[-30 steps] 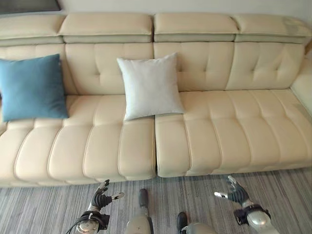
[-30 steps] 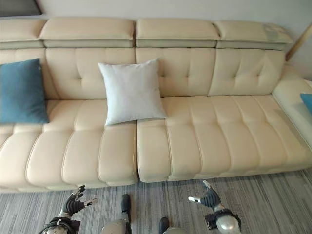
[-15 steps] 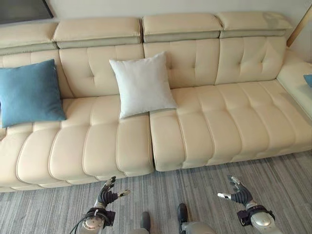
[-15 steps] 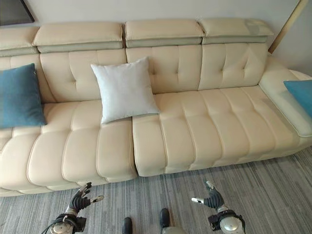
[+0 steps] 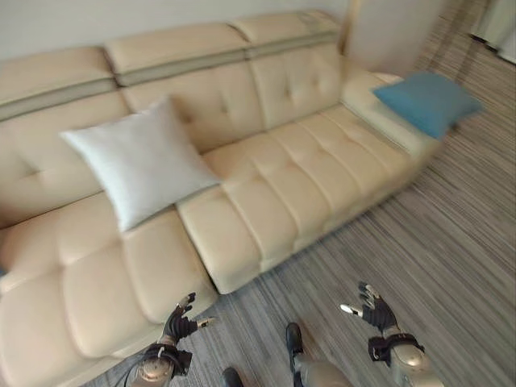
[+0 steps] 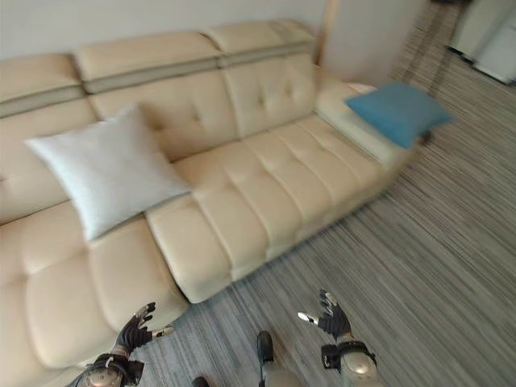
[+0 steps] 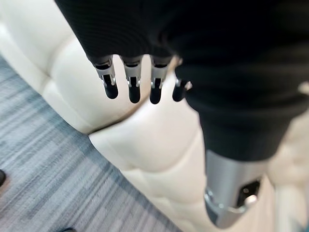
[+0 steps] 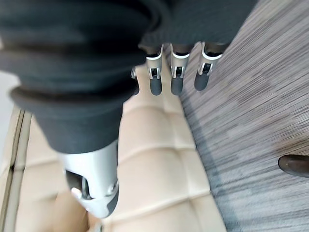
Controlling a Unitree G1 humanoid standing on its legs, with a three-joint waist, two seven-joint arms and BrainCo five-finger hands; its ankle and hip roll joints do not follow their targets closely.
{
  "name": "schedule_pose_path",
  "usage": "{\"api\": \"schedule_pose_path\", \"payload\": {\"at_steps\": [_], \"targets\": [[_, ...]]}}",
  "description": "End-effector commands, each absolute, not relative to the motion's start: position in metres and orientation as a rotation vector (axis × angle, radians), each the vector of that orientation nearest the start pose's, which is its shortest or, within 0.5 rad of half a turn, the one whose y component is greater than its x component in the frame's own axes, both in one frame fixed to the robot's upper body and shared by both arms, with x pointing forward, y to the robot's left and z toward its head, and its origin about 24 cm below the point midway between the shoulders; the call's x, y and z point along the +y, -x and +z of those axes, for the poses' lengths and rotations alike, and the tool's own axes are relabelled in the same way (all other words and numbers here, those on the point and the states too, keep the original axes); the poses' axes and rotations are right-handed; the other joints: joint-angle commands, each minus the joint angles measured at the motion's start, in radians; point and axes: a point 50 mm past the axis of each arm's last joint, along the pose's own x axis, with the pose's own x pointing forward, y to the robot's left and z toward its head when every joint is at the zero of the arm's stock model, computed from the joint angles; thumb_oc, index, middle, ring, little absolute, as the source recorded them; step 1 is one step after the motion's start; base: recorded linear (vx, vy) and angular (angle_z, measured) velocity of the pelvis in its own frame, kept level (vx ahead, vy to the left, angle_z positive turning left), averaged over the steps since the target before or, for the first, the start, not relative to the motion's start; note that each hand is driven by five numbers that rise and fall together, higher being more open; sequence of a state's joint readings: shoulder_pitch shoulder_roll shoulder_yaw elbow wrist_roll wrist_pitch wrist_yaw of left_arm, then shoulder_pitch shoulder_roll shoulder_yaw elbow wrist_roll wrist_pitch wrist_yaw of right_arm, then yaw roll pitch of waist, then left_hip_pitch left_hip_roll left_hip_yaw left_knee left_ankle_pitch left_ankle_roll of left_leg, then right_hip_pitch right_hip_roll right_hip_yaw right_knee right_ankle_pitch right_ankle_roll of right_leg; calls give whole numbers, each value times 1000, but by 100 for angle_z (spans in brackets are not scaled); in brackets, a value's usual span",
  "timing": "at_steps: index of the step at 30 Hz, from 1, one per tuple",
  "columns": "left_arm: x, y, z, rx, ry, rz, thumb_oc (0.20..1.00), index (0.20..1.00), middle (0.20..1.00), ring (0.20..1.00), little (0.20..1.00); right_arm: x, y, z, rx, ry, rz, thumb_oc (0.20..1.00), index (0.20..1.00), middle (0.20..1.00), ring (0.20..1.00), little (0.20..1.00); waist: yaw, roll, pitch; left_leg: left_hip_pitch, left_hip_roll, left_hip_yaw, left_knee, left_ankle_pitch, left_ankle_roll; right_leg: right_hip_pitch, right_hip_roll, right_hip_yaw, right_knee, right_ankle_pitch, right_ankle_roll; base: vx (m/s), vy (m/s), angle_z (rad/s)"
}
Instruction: Pick up all the scattered cushions and arrange them neatly on the sofa.
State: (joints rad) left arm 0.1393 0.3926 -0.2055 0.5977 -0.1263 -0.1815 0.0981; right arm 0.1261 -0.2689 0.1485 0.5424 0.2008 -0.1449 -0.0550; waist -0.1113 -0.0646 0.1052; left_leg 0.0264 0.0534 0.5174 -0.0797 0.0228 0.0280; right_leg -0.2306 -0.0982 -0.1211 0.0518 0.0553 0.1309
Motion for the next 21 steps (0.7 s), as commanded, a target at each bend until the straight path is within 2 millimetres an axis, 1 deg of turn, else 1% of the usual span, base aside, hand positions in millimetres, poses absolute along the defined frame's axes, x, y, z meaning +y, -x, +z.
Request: {"api": "schedule_pose_path", "payload": {"at_steps": [1, 2, 3, 4, 5, 6, 7, 8, 9, 10, 11, 12, 13, 14, 15, 16, 17, 18, 19, 21], "targets": [[235, -179, -72, 481, -362, -13, 1000, 1000, 1000, 1000, 1000, -221, -198, -63, 421, 142, -79, 1000, 1000, 1000, 1000, 1000, 31, 27, 10, 6, -2, -126, 43, -102, -45, 86, -56, -175, 70, -63, 34, 132, -59, -149], [234, -180, -72, 479, -350, -16, 1000, 1000, 1000, 1000, 1000, -219, -200, -60, 409, 151, -63, 1000, 1000, 1000, 1000, 1000, 35, 24, 7, 14, 1, -88, 48, -104, -47, 96, -70, -233, 65, -57, 35, 192, -120, -185], [233, -179, -72, 485, -341, -18, 1000, 1000, 1000, 1000, 1000, -217, -203, -59, 404, 157, -50, 1000, 1000, 1000, 1000, 1000, 40, 26, 5, 32, 10, -39, 59, -112, -47, 59, -102, -318, 129, -36, 38, 117, -161, -209], [232, -178, -73, 491, -342, -23, 1000, 1000, 1000, 1000, 1000, -215, -203, -59, 402, 162, -44, 1000, 1000, 1000, 1000, 1000, 43, 30, 7, 46, 16, -8, 67, -120, -48, 34, -128, -373, 178, -16, 43, 168, -173, -153], [231, -177, -74, 497, -341, -34, 1000, 1000, 1000, 1000, 1000, -215, -202, -59, 402, 161, -42, 1000, 1000, 1000, 1000, 1000, 37, 32, 7, 53, 18, -3, 74, -129, -48, 22, -133, -380, 193, -30, 40, 170, -209, -165], [227, -179, -75, 499, -348, -58, 1000, 1000, 1000, 1000, 1000, -217, -200, -59, 403, 162, -43, 1000, 1000, 1000, 1000, 1000, 17, 28, 4, 59, 20, 0, 91, -140, -53, 31, -120, -354, 158, -48, 39, 201, -252, -134], [225, -177, -78, 509, -351, -72, 1000, 1000, 1000, 1000, 1000, -219, -195, -62, 419, 153, -55, 1000, 1000, 1000, 1000, 1000, -1, 27, -3, 66, 30, 6, 112, -146, -68, 44, -103, -326, 122, -50, 34, 211, -275, -65], [222, -178, -78, 503, -349, -85, 1000, 1000, 1000, 1000, 1000, -223, -193, -62, 426, 157, -68, 1000, 1000, 1000, 1000, 1000, -6, 28, -6, 58, 47, 11, 165, -144, -79, 65, -90, -313, 89, -55, 28, 207, -280, 24], [218, -179, -77, 495, -341, -102, 1000, 1000, 1000, 1000, 1000, -227, -191, -62, 425, 164, -76, 1000, 1000, 1000, 1000, 1000, -7, 25, -1, 34, 73, 10, 251, -129, -92, 95, -71, -296, 55, -64, 13, 186, -287, 44], [215, -180, -78, 492, -327, -106, 1000, 1000, 1000, 1000, 1000, -230, -191, -60, 420, 172, -82, 1000, 1000, 1000, 1000, 1000, -6, 20, 8, 2, 101, -11, 348, -105, -110, 123, -49, -275, 30, -72, -6, 170, -299, 0], [213, -180, -79, 494, -312, -102, 1000, 1000, 1000, 1000, 1000, -234, -191, -59, 417, 178, -88, 1000, 1000, 1000, 1000, 1000, 1, 21, 16, -30, 121, -56, 425, -71, -130, 143, -24, -255, 10, -82, -23, 112, -211, -40], [212, -181, -79, 494, -311, -102, 1000, 1000, 1000, 1000, 1000, -234, -191, -59, 417, 178, -89, 1000, 1000, 1000, 1000, 1000, 2, 23, 17, -34, 127, -59, 434, -72, -135, 145, -19, -256, 7, -82, -26, 108, -158, -53], [210, -180, -80, 498, -305, -100, 1000, 1000, 1000, 1000, 1000, -236, -192, -59, 419, 183, -90, 1000, 1000, 1000, 1000, 1000, 9, 21, 22, -64, 126, -110, 469, -55, -139, 157, -6, -240, -6, -88, -37, 115, -114, -52], [208, -180, -81, 498, -301, -101, 1000, 1000, 1000, 1000, 1000, -236, -192, -58, 419, 190, -86, 1000, 1000, 1000, 1000, 1000, 23, 15, 28, -104, 100, -174, 480, -65, -130, 173, 3, -216, -24, -92, -42, 103, -123, -65], [207, -179, -82, 500, -299, -102, 1000, 1000, 1000, 1000, 1000, -235, -193, -57, 416, 195, -76, 1000, 1000, 1000, 1000, 1000, 34, 0, 34, -148, 62, -218, 466, -61, -105, 173, -3, -201, -29, -78, -49, 120, -79, -48], [206, -177, -83, 504, -300, -104, 1000, 1000, 1000, 1000, 1000, -234, -193, -57, 415, 204, -70, 1000, 1000, 1000, 1000, 1000, 43, -8, 35, -180, 40, -256, 443, -79, -94, 183, -2, -178, -31, -84, -46, 122, -36, -62], [205, -176, -83, 507, -300, -108, 1000, 1000, 1000, 1000, 1000, -235, -192, -57, 417, 209, -67, 1000, 1000, 1000, 1000, 1000, 48, -9, 34, -188, 33, -274, 409, -88, -86, 190, 1, -163, -31, -90, -44, 219, -17, -48], [205, -175, -84, 511, -304, -108, 1000, 1000, 1000, 1000, 1000, -236, -192, -57, 417, 218, -70, 1000, 1000, 1000, 1000, 1000, 56, -12, 36, -213, 27, -298, 376, -87, -83, 200, 6, -144, -28, -101, -43, 316, -11, -94], [204, -173, -85, 518, -307, -114, 1000, 1000, 1000, 1000, 1000, -238, -190, -58, 425, 223, -76, 1000, 1000, 1000, 1000, 1000, 73, -7, 39, -253, 16, -350, 306, -40, -85, 225, 29, -115, -26, -120, -44, 343, -10, -79], [204, -171, -85, 521, -302, -108, 1000, 1000, 1000, 1000, 1000, -239, -190, -60, 432, 227, -81, 1000, 1000, 1000, 1000, 1000, 90, 3, 44, -276, 6, -397, 228, 22, -96, 250, 53, -86, -26, -140, -46, 311, 21, -57]]}}
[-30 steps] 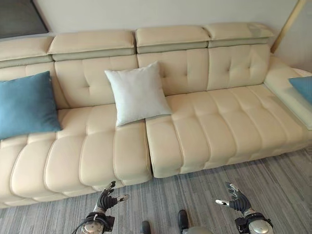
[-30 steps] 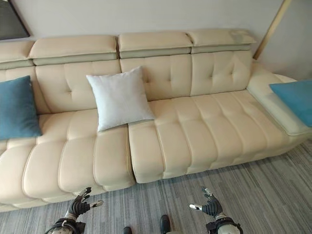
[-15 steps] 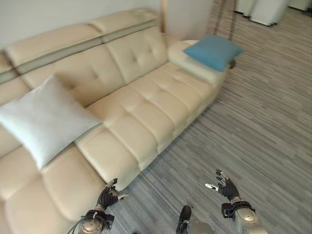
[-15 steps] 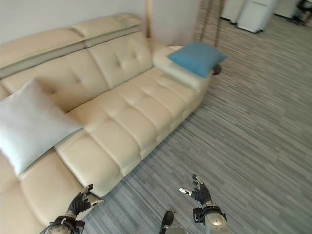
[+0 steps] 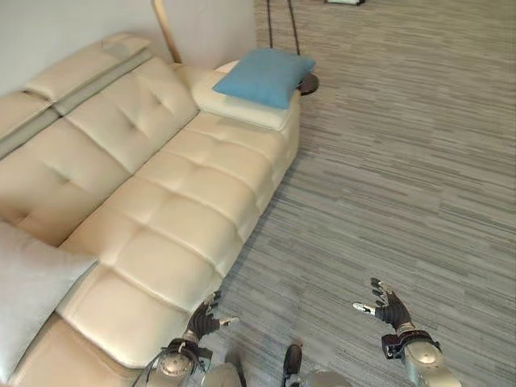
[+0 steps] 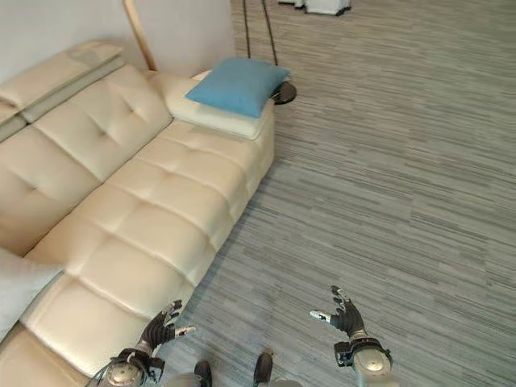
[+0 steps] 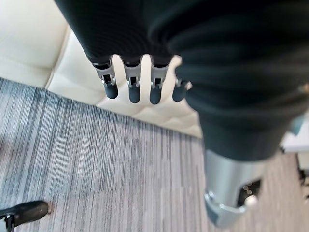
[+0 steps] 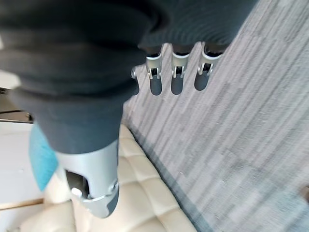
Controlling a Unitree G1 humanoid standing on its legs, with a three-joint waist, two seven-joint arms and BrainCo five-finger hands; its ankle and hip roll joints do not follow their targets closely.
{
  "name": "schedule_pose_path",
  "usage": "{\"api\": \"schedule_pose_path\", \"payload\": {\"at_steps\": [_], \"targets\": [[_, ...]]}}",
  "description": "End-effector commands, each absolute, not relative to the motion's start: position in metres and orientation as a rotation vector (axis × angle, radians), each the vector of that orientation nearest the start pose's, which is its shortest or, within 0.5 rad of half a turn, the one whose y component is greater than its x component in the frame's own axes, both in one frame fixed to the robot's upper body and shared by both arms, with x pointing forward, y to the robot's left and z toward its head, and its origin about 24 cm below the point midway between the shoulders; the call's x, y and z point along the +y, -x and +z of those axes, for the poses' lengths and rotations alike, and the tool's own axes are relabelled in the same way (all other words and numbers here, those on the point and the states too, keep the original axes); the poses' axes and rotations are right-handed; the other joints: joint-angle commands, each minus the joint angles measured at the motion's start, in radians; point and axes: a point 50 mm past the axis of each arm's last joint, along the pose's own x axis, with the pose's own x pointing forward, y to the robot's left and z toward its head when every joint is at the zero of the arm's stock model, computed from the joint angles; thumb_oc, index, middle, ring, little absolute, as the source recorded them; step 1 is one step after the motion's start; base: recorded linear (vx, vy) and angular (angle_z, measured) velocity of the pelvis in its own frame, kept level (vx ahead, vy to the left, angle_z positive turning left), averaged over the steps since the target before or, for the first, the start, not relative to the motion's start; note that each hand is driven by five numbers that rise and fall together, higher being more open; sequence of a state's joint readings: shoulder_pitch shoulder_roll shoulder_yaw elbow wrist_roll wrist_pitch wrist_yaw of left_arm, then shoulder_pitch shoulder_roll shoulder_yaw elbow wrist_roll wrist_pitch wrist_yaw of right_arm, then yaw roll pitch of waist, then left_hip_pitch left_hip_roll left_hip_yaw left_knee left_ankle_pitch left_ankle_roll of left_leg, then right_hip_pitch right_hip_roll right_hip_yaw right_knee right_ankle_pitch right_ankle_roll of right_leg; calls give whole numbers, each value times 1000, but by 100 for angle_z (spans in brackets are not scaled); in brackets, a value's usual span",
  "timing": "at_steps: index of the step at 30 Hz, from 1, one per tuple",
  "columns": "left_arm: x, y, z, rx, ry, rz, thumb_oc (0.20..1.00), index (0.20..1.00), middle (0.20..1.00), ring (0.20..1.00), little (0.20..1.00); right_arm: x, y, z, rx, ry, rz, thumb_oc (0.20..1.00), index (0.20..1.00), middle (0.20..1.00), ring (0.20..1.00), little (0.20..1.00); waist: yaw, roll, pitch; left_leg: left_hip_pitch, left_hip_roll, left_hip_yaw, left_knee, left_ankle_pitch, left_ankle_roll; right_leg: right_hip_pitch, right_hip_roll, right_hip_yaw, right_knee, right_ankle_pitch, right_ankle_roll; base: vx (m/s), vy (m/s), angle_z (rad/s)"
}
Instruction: Pick up all the scattered cushions and arrange them neatly on the sofa.
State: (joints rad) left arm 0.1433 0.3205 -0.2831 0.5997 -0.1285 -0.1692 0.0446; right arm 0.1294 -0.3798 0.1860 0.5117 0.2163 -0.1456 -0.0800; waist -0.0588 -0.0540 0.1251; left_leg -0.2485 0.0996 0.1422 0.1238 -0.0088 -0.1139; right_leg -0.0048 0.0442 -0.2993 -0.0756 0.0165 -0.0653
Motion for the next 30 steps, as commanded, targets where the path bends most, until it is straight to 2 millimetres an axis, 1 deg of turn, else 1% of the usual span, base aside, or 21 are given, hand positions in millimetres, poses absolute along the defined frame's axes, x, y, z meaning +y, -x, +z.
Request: {"api": "schedule_pose_path", "payload": {"at_steps": [1, 2, 3, 5, 7, 8, 9, 11, 12, 14, 16, 17, 18, 22, 23, 24, 25, 26, 27, 28, 30], "targets": [[205, -171, -85, 523, -299, -104, 1000, 1000, 1000, 1000, 1000, -239, -189, -60, 436, 227, -84, 1000, 1000, 1000, 1000, 1000, 43, -1, 22, -18, -39, -39, -9, 83, 40, 32, -79, 103, 102, -108, 150, 180, 26, -46], [205, -171, -85, 523, -299, -104, 1000, 1000, 1000, 1000, 1000, -239, -189, -60, 436, 227, -84, 1000, 1000, 1000, 1000, 1000, 44, -2, 22, -14, -39, -38, -13, 85, 40, 33, -80, 103, 102, -109, 150, 274, 68, -59], [205, -173, -84, 517, -297, -96, 1000, 1000, 1000, 1000, 1000, -239, -189, -61, 442, 230, -85, 1000, 1000, 1000, 1000, 1000, 51, 2, 24, -42, -36, -51, -52, 102, 35, 51, -73, 126, 108, -127, 154, 298, 84, -59], [208, -173, -83, 518, -299, -82, 1000, 1000, 1000, 1000, 1000, -240, -189, -63, 449, 239, -86, 1000, 1000, 1000, 1000, 1000, 65, 3, 27, -67, -37, -73, -53, 116, 33, 71, -68, 158, 123, -148, 157, 299, 102, -55], [209, -172, -84, 519, -294, -78, 1000, 1000, 1000, 1000, 1000, -240, -189, -62, 448, 242, -81, 1000, 1000, 1000, 1000, 1000, 70, 9, 22, -50, -37, -77, -61, 119, 37, 89, -67, 175, 127, -164, 163, 256, 127, -61], [209, -171, -84, 523, -292, -79, 1000, 1000, 1000, 1000, 1000, -238, -188, -63, 450, 240, -71, 1000, 1000, 1000, 1000, 1000, 69, 11, 13, -40, -35, -75, -60, 117, 43, 100, -73, 179, 140, -177, 169, 482, 287, -66], [211, -169, -85, 530, -292, -72, 1000, 1000, 1000, 1000, 1000, -236, -189, -63, 450, 238, -60, 1000, 1000, 1000, 1000, 1000, 70, 8, 2, -31, -43, -63, -34, 102, 57, 101, -96, 193, 177, -185, 179, 486, 284, -70], [214, -171, -84, 528, -304, -74, 1000, 1000, 1000, 1000, 1000, -229, -191, -60, 425, 214, -44, 1000, 1000, 1000, 1000, 1000, 69, -6, -4, -18, -57, -40, -13, 78, 74, 79, -123, 199, 260, -171, 195, 316, 187, -60], [214, -171, -84, 528, -304, -74, 1000, 1000, 1000, 1000, 1000, -229, -191, -60, 425, 213, -44, 1000, 1000, 1000, 1000, 1000, 70, -7, -4, -18, -58, -39, -11, 77, 75, 77, -124, 200, 264, -173, 196, 165, 101, -40], [217, -176, -80, 510, -314, -67, 1000, 1000, 1000, 1000, 1000, -224, -196, -56, 403, 207, -23, 1000, 1000, 1000, 1000, 1000, 68, -10, 0, 7, -71, -20, 4, 38, 100, 22, -150, 204, 369, -139, 215, 167, 121, -19], [219, -179, -76, 490, -322, -64, 1000, 1000, 1000, 1000, 1000, -217, -201, -52, 377, 200, -2, 1000, 1000, 1000, 1000, 1000, 67, -10, 6, 32, -83, 1, 12, 7, 123, -23, -175, 194, 452, -82, 233, 183, 124, -15], [220, -180, -75, 487, -326, -64, 1000, 1000, 1000, 1000, 1000, -214, -203, -51, 369, 192, 9, 1000, 1000, 1000, 1000, 1000, 68, -9, 8, 47, -89, 9, 14, -9, 132, -35, -185, 188, 481, -62, 237, 260, 130, -17], [220, -182, -74, 481, -319, -54, 1000, 1000, 1000, 1000, 1000, -210, -204, -51, 364, 188, 17, 1000, 1000, 1000, 1000, 1000, 68, -1, 13, 85, -91, 23, 9, -30, 143, -83, -199, 164, 522, -34, 233, 253, 105, -5], [222, -179, -75, 488, -309, -41, 1000, 1000, 1000, 1000, 1000, -212, -206, -50, 361, 203, 15, 1000, 1000, 1000, 1000, 1000, 58, 15, 23, 148, -95, 45, -28, -55, 145, -161, -219, 86, 440, -36, 223, 205, 18, -11], [222, -179, -75, 488, -308, -41, 1000, 1000, 1000, 1000, 1000, -212, -206, -50, 361, 204, 15, 1000, 1000, 1000, 1000, 1000, 59, 16, 23, 150, -95, 46, -29, -55, 144, -160, -219, 86, 440, -37, 223, 159, -16, -19], [223, -178, -75, 492, -307, -38, 1000, 1000, 1000, 1000, 1000, -212, -207, -48, 355, 210, 16, 1000, 1000, 1000, 1000, 1000, 54, 21, 27, 172, -92, 50, -42, -64, 143, -188, -224, 63, 407, -38, 221, 194, -40, -31], [223, -178, -76, 494, -308, -37, 1000, 1000, 1000, 1000, 1000, -212, -208, -48, 353, 217, 19, 1000, 1000, 1000, 1000, 1000, 50, 22, 30, 194, -94, 55, -55, -70, 140, -208, -229, 50, 361, -27, 224, 404, -114, -35], [223, -177, -76, 496, -314, -39, 1000, 1000, 1000, 1000, 1000, -213, -210, -46, 350, 233, 20, 1000, 1000, 1000, 1000, 1000, 37, 20, 34, 234, -106, 55, -78, -87, 136, -245, -238, 46, 249, 16, 237, 327, -101, -51], [223, -177, -76, 497, -314, -39, 1000, 1000, 1000, 1000, 1000, -213, -210, -46, 351, 234, 20, 1000, 1000, 1000, 1000, 1000, 38, 23, 37, 242, -102, 55, -79, -91, 135, -238, -234, 45, 247, 15, 237, 378, -140, -58], [223, -178, -76, 493, -316, -37, 1000, 1000, 1000, 1000, 1000, -214, -212, -46, 351, 246, 20, 1000, 1000, 1000, 1000, 1000, 28, 25, 45, 273, -105, 52, -88, -107, 128, -275, -231, 43, 192, 50, 250, 264, -109, -48], [222, -180, -75, 485, -313, -34, 1000, 1000, 1000, 1000, 1000, -214, -212, -47, 359, 253, 20, 1000, 1000, 1000, 1000, 1000, 15, 29, 52, 299, -104, 43, -90, -124, 119, -298, -238, 48, 136, 69, 263, 373, -165, -17]]}}
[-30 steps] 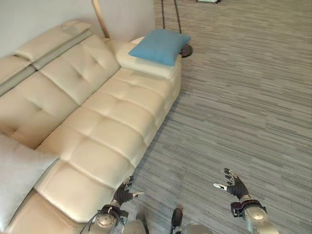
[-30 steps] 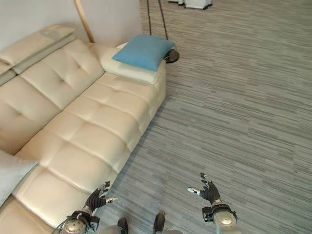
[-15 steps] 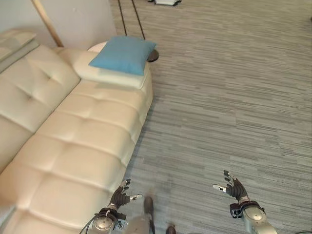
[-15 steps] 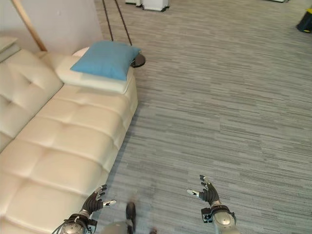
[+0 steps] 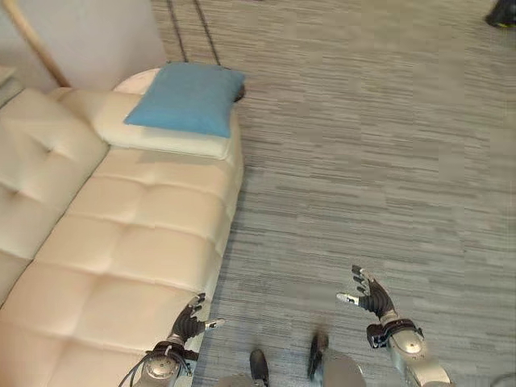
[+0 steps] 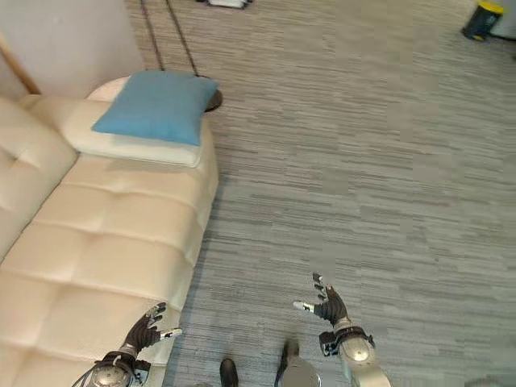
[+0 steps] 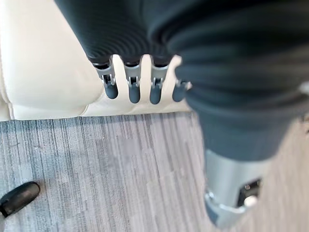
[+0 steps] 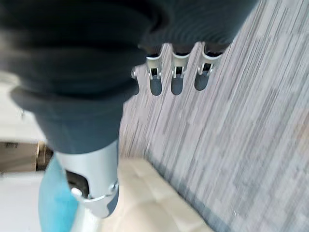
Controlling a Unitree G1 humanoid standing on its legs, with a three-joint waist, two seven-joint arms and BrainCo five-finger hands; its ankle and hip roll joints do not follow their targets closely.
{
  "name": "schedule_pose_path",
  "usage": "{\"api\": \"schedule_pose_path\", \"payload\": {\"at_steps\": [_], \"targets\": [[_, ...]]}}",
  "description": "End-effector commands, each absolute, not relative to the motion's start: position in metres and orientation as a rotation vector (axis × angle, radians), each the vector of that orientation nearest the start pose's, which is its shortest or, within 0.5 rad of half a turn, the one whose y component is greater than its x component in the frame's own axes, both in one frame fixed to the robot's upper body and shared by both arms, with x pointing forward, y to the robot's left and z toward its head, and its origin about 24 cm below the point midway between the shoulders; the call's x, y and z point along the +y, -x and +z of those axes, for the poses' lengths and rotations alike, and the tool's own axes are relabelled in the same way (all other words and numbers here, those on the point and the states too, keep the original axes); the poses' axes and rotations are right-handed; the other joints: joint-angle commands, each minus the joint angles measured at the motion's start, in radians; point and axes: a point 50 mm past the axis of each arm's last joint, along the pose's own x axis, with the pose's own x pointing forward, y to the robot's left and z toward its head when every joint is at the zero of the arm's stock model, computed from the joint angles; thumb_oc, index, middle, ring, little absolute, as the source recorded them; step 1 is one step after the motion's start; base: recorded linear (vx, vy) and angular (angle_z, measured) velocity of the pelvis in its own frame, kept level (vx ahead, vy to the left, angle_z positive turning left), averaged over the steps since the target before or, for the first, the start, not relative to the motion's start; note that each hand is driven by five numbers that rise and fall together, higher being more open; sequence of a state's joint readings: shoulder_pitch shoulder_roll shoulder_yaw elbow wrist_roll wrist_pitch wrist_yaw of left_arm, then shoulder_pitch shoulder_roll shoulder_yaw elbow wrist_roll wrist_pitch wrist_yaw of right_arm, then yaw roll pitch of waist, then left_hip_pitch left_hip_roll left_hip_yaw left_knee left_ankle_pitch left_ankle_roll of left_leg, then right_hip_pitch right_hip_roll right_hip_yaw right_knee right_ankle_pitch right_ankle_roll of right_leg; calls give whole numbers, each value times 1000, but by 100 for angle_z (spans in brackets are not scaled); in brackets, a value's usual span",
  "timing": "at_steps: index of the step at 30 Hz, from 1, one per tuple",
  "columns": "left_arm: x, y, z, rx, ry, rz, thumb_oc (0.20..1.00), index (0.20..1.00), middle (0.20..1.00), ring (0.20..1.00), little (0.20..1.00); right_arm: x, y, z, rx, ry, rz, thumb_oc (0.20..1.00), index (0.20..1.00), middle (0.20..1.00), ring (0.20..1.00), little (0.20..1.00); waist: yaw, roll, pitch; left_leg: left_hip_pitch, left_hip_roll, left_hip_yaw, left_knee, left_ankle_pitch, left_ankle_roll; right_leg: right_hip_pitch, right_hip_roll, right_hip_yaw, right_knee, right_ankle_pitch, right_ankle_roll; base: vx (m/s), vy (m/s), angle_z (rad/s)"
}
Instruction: Pick up all the scattered cushions and arrange them neatly on the sofa.
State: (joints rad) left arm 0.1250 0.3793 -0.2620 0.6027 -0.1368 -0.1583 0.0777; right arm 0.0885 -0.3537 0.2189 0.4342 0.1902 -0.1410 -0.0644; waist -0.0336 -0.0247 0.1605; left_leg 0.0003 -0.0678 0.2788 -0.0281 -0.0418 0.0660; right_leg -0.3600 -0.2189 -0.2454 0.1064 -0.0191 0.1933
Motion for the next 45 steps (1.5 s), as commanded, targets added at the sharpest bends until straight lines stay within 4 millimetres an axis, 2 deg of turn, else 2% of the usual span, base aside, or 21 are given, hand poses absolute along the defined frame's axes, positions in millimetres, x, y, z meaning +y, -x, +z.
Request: {"api": "schedule_pose_path", "payload": {"at_steps": [1, 2, 4, 7, 8, 12, 14, 16, 18, 19, 20, 21, 27, 29, 30, 32, 34, 37, 40, 42, 45], "targets": [[223, -181, -75, 483, -317, -28, 1000, 1000, 1000, 1000, 1000, -214, -211, -47, 360, 257, 21, 1000, 1000, 1000, 1000, 1000, -19, 0, 18, 76, 64, -98, 58, -107, -66, 36, 23, 3, -43, 117, 9, 549, -269, 0], [219, -182, -75, 480, -320, -46, 1000, 1000, 1000, 1000, 1000, -216, -206, -50, 374, 242, 15, 1000, 1000, 1000, 1000, 1000, -32, -12, 10, 109, 53, -117, 77, -146, -74, 53, 9, 25, -42, 139, 12, 603, -305, 25], [215, -181, -78, 488, -314, -55, 1000, 1000, 1000, 1000, 1000, -219, -201, -52, 387, 236, 11, 1000, 1000, 1000, 1000, 1000, -41, -5, 1, 132, 75, -132, 120, -153, -96, 75, 21, 29, -7, 130, -3, 501, -307, 47], [208, -186, -79, 483, -296, -68, 1000, 1000, 1000, 1000, 1000, -228, -201, -48, 372, 244, -7, 1000, 1000, 1000, 1000, 1000, -52, 10, -4, 82, 126, -130, 291, -55, -155, 117, 45, 4, 9, 101, -40, 285, -276, 66], [208, -186, -79, 483, -297, -68, 1000, 1000, 1000, 1000, 1000, -228, -201, -48, 371, 244, -7, 1000, 1000, 1000, 1000, 1000, -54, 7, -6, 78, 124, -132, 291, -52, -154, 115, 41, 3, 7, 104, -40, 183, -207, 73], [205, -188, -79, 482, -266, -60, 1000, 1000, 1000, 1000, 1000, -237, -198, -47, 381, 260, -29, 1000, 1000, 1000, 1000, 1000, -51, 3, -7, -4, 188, -103, 492, 63, -176, 193, 80, -14, 5, 21, -102, 279, -238, 8], [204, -191, -78, 475, -256, -59, 1000, 1000, 1000, 1000, 1000, -240, -196, -48, 389, 264, -42, 1000, 1000, 1000, 1000, 1000, -39, -1, -4, -54, 189, -95, 489, 56, -160, 233, 92, -13, -7, -4, -112, 294, -167, -10], [204, -189, -79, 481, -263, -64, 1000, 1000, 1000, 1000, 1000, -244, -194, -48, 394, 269, -56, 1000, 1000, 1000, 1000, 1000, -25, -9, 0, -115, 179, -85, 436, 11, -140, 270, 100, -12, -19, -30, -111, 299, -110, 7], [205, -187, -79, 483, -273, -68, 1000, 1000, 1000, 1000, 1000, -246, -192, -48, 397, 275, -62, 1000, 1000, 1000, 1000, 1000, -9, -15, 4, -180, 170, -79, 327, 1, -129, 305, 107, -13, -26, -58, -107, 320, -55, 1], [206, -185, -80, 490, -276, -66, 1000, 1000, 1000, 1000, 1000, -245, -192, -49, 400, 277, -59, 1000, 1000, 1000, 1000, 1000, 6, -12, 5, -206, 177, -85, 247, 44, -135, 326, 120, -8, -27, -75, -107, 468, -4, -10], [209, -184, -80, 494, -282, -54, 1000, 1000, 1000, 1000, 1000, -245, -192, -49, 397, 286, -61, 1000, 1000, 1000, 1000, 1000, 24, -1, 5, -242, 189, -106, 139, 127, -155, 355, 147, -3, -25, -95, -106, 507, 27, -21], [209, -183, -81, 502, -278, -49, 1000, 1000, 1000, 1000, 1000, -244, -193, -49, 397, 286, -62, 1000, 1000, 1000, 1000, 1000, 30, -2, 4, -263, 204, -103, 91, 153, -163, 376, 153, -3, -22, -111, -102, 392, 25, -32], [216, -177, -83, 525, -270, -15, 1000, 1000, 1000, 1000, 1000, -242, -192, -49, 399, 297, -41, 1000, 1000, 1000, 1000, 1000, 55, -18, -3, -303, 259, -67, -12, 190, -173, 477, 153, 28, 2, -182, -81, 409, 113, -22], [219, -177, -82, 524, -276, -11, 1000, 1000, 1000, 1000, 1000, -239, -191, -49, 400, 302, -16, 1000, 1000, 1000, 1000, 1000, 67, -23, -19, -321, 275, -46, 47, 207, -170, 537, 141, 42, 19, -211, -66, 747, 292, -34], [220, -176, -83, 527, -276, -8, 1000, 1000, 1000, 1000, 1000, -236, -190, -50, 404, 302, -3, 1000, 1000, 1000, 1000, 1000, 70, -33, -29, -333, 254, -52, 83, 215, -162, 541, 122, 50, 42, -178, -52, 779, 349, -27], [222, -178, -82, 524, -289, -6, 1000, 1000, 1000, 1000, 1000, -230, -191, -51, 403, 284, 14, 1000, 1000, 1000, 1000, 1000, 71, -55, -41, -326, 218, -47, 135, 187, -142, 509, 75, 72, 106, -70, -25, 506, 276, -22], [224, -181, -78, 504, -297, -12, 1000, 1000, 1000, 1000, 1000, -221, -196, -50, 384, 272, 42, 1000, 1000, 1000, 1000, 1000, 77, -77, -45, -305, 169, -34, 173, 121, -99, 472, 24, 100, 209, 71, 2, 429, 262, -21], [225, -184, -75, 488, -302, -17, 1000, 1000, 1000, 1000, 1000, -213, -200, -50, 373, 264, 67, 1000, 1000, 1000, 1000, 1000, 80, -61, -45, -239, 125, -36, 174, 55, -55, 387, 11, 132, 340, 142, -7, 383, 234, 8], [226, -186, -73, 479, -307, -10, 1000, 1000, 1000, 1000, 1000, -210, -205, -45, 347, 273, 82, 1000, 1000, 1000, 1000, 1000, 61, -27, -34, -137, 90, -69, 133, 15, -36, 271, 25, 109, 336, 97, -31, 479, 198, 47], [227, -183, -75, 490, -301, -5, 1000, 1000, 1000, 1000, 1000, -212, -207, -42, 339, 289, 80, 1000, 1000, 1000, 1000, 1000, 34, -4, -16, -68, 75, -99, 110, -12, -34, 187, 39, 64, 252, 31, -47, 414, 27, 64], [226, -178, -80, 516, -286, 5, 1000, 1000, 1000, 1000, 1000, -216, -207, -42, 346, 307, 69, 1000, 1000, 1000, 1000, 1000, 8, -2, 1, -24, 55, -143, 112, -39, -42, 151, 60, 90, 81, 32, -32, 326, -81, 67]]}}
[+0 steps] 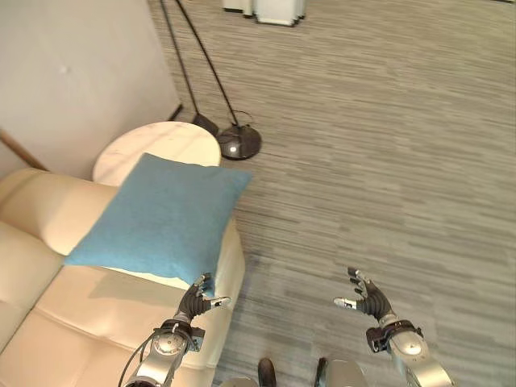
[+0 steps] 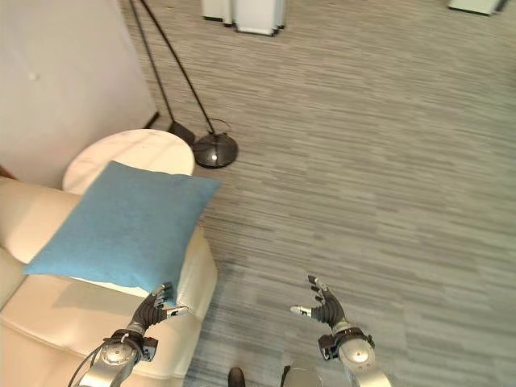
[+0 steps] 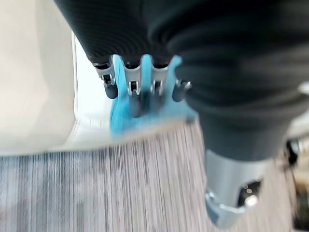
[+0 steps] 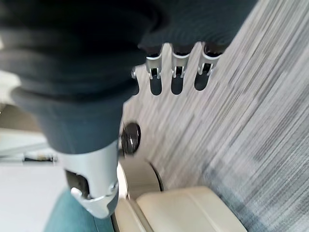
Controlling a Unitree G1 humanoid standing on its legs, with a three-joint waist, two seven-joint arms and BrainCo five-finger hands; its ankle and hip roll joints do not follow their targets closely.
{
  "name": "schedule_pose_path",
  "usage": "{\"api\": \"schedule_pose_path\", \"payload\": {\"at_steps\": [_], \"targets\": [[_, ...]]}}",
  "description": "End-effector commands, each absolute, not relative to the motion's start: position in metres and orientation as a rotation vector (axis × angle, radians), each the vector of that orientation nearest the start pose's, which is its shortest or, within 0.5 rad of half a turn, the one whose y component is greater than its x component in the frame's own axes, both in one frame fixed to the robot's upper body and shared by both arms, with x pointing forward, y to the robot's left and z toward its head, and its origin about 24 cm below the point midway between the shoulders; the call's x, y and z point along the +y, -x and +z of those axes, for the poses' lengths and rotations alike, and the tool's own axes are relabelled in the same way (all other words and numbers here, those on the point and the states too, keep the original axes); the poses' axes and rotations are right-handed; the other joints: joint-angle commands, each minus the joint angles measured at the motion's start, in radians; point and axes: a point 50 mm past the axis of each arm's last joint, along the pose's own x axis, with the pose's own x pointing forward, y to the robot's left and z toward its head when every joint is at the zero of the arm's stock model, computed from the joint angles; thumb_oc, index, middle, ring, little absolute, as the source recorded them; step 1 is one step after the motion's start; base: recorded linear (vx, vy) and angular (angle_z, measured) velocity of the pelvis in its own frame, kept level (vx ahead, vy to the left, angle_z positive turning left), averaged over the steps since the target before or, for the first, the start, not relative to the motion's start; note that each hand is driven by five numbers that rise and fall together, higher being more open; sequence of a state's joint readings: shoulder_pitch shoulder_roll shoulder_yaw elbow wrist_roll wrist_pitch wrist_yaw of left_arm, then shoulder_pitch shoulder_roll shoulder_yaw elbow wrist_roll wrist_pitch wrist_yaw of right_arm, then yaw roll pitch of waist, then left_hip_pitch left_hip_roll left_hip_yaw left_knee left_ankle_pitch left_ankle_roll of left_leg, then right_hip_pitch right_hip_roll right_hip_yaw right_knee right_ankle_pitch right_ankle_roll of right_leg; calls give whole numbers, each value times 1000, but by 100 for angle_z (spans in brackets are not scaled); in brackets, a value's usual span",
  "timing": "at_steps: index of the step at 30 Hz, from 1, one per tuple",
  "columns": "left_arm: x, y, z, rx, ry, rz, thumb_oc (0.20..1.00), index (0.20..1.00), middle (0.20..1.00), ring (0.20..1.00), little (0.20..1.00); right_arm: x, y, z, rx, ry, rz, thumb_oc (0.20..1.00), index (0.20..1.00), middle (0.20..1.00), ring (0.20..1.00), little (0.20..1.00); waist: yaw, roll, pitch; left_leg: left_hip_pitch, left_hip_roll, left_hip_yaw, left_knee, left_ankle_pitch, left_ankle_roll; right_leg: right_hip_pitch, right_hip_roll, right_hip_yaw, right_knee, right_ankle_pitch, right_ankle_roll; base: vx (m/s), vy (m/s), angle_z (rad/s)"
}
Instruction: Pick up all the scattered cushions and arrange them neatly on the sofa.
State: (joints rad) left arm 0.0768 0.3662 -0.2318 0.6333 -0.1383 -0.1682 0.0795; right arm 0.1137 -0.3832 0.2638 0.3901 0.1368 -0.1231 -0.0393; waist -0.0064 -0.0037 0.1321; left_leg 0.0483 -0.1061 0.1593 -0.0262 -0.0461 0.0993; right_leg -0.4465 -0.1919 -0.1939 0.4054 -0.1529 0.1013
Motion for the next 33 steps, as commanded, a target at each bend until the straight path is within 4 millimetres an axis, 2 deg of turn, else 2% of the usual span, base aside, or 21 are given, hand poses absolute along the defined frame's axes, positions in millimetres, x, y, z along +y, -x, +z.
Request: {"api": "schedule_pose_path", "payload": {"at_steps": [1, 2, 3, 5, 6, 9, 10, 12, 13, 14, 15, 18, 19, 20, 21, 22, 27, 29, 30, 31, 33], "targets": [[225, -175, -84, 532, -278, 10, 1000, 1000, 1000, 1000, 1000, -217, -206, -43, 353, 310, 70, 1000, 1000, 1000, 1000, 1000, -31, -25, 31, -51, 84, -49, 112, -49, -80, 226, 53, 92, -255, 173, 71, 424, -184, 104], [225, -172, -88, 551, -277, 13, 1000, 1000, 1000, 1000, 1000, -218, -204, -45, 364, 324, 73, 1000, 1000, 1000, 1000, 1000, -47, -24, 36, -32, 72, -87, 120, -64, -88, 200, 74, 171, -285, 194, 87, 312, -144, 93], [225, -172, -88, 551, -277, 14, 1000, 1000, 1000, 1000, 1000, -218, -204, -45, 364, 324, 73, 1000, 1000, 1000, 1000, 1000, -47, -26, 35, -35, 70, -87, 120, -61, -88, 198, 73, 171, -287, 196, 87, 237, -144, 104], [224, -170, -91, 565, -283, 5, 1000, 1000, 1000, 1000, 1000, -222, -199, -48, 378, 318, 61, 1000, 1000, 1000, 1000, 1000, -51, -34, 29, -31, 57, -134, 139, -70, -103, 224, 78, 213, -304, 197, 84, 165, -172, 138], [223, -167, -94, 580, -283, 0, 1000, 1000, 1000, 1000, 1000, -224, -195, -50, 392, 311, 51, 1000, 1000, 1000, 1000, 1000, -47, -36, 21, -32, 57, -152, 147, -74, -112, 244, 72, 201, -314, 200, 76, 191, -259, 178], [225, -167, -97, 595, -257, 39, 1000, 1000, 1000, 1000, 1000, -232, -189, -54, 412, 307, 21, 1000, 1000, 1000, 1000, 1000, -46, -31, 13, -71, 94, -167, 214, -20, -166, 295, 69, 134, -333, 191, 52, 144, -270, 152], [228, -168, -97, 592, -246, 62, 1000, 1000, 1000, 1000, 1000, -234, -188, -53, 412, 305, 10, 1000, 1000, 1000, 1000, 1000, -46, -39, 11, -99, 106, -150, 257, -1, -175, 314, 63, 112, -342, 184, 42, 124, -231, 95], [229, -168, -96, 590, -236, 73, 1000, 1000, 1000, 1000, 1000, -236, -187, -54, 416, 304, 4, 1000, 1000, 1000, 1000, 1000, -50, -40, 12, -117, 117, -135, 297, 0, -177, 331, 63, 94, -347, 177, 35, 71, -106, 92], [231, -167, -97, 596, -227, 92, 1000, 1000, 1000, 1000, 1000, -238, -184, -55, 428, 301, -3, 1000, 1000, 1000, 1000, 1000, -49, -42, 11, -127, 130, -106, 314, 7, -179, 352, 63, 78, -354, 166, 25, 117, -119, 62], [238, -167, -95, 592, -218, 127, 1000, 1000, 1000, 1000, 1000, -241, -180, -58, 445, 296, -21, 1000, 1000, 1000, 1000, 1000, -46, -44, 9, -146, 167, -36, 312, 21, -175, 389, 66, 31, -366, 143, 13, 197, -156, 45], [242, -168, -93, 584, -214, 153, 1000, 1000, 1000, 1000, 1000, -242, -180, -58, 448, 288, -30, 1000, 1000, 1000, 1000, 1000, -37, -46, 1, -155, 183, 22, 260, 9, -162, 409, 68, -7, -373, 126, 12, 202, -126, 56], [250, -170, -90, 571, -212, 195, 1000, 1000, 1000, 1000, 1000, -243, -176, -60, 456, 267, -55, 1000, 1000, 1000, 1000, 1000, -37, -47, -13, -190, 205, 114, 189, 26, -172, 449, 69, -57, -382, 90, 17, 188, -1, 78], [250, -170, -90, 571, -212, 195, 1000, 1000, 1000, 1000, 1000, -243, -176, -60, 456, 267, -55, 1000, 1000, 1000, 1000, 1000, -38, -48, -13, -187, 203, 113, 185, 27, -172, 451, 68, -58, -382, 89, 18, 128, 46, 61], [252, -170, -90, 570, -214, 208, 1000, 1000, 1000, 1000, 1000, -244, -176, -60, 455, 259, -65, 1000, 1000, 1000, 1000, 1000, -39, -47, -11, -209, 210, 158, 170, 65, -166, 455, 70, -81, -382, 93, 11, 138, 49, 64], [254, -168, -91, 579, -213, 220, 1000, 1000, 1000, 1000, 1000, -245, -176, -59, 452, 247, -77, 1000, 1000, 1000, 1000, 1000, -41, -49, -13, -217, 222, 186, 171, 62, -182, 478, 67, -93, -382, 73, 16, 220, 106, 50], [256, -165, -92, 588, -212, 236, 1000, 1000, 1000, 1000, 1000, -245, -176, -59, 451, 241, -77, 1000, 1000, 1000, 1000, 1000, -39, -47, -15, -210, 222, 204, 155, 64, -178, 489, 69, -105, -376, 67, 17, 289, 127, 35], [265, -149, -102, 654, -198, 292, 1000, 1000, 1000, 1000, 1000, -239, -179, -58, 442, 230, -60, 1000, 1000, 1000, 1000, 1000, -27, -51, -31, -183, 184, 182, 145, 32, -154, 511, 46, -101, -316, 46, 31, 247, 179, 1], [269, -149, -100, 649, -189, 319, 1000, 1000, 1000, 1000, 1000, -234, -186, -55, 419, 235, -38, 1000, 1000, 1000, 1000, 1000, -10, -60, -28, -152, 140, 166, 136, -3, -113, 477, 4, -74, -181, 76, 62, 217, 253, -5], [271, -150, -99, 644, -191, 324, 1000, 1000, 1000, 1000, 1000, -232, -188, -55, 415, 236, -34, 1000, 1000, 1000, 1000, 1000, -9, -57, -22, -150, 138, 171, 129, 11, -93, 442, -2, -67, -122, 116, 60, 143, 184, -17], [275, -152, -96, 635, -202, 332, 1000, 1000, 1000, 1000, 1000, -230, -191, -52, 399, 232, -28, 1000, 1000, 1000, 1000, 1000, -18, -53, -12, -118, 125, 141, 111, -1, -81, 379, 6, -14, -29, 147, 71, 142, 122, -2], [274, -154, -95, 626, -206, 325, 1000, 1000, 1000, 1000, 1000, -229, -191, -52, 397, 232, -23, 1000, 1000, 1000, 1000, 1000, -22, -52, -10, -103, 118, 124, 104, -6, -78, 364, 19, 15, -25, 144, 67, 138, 41, 44]]}}
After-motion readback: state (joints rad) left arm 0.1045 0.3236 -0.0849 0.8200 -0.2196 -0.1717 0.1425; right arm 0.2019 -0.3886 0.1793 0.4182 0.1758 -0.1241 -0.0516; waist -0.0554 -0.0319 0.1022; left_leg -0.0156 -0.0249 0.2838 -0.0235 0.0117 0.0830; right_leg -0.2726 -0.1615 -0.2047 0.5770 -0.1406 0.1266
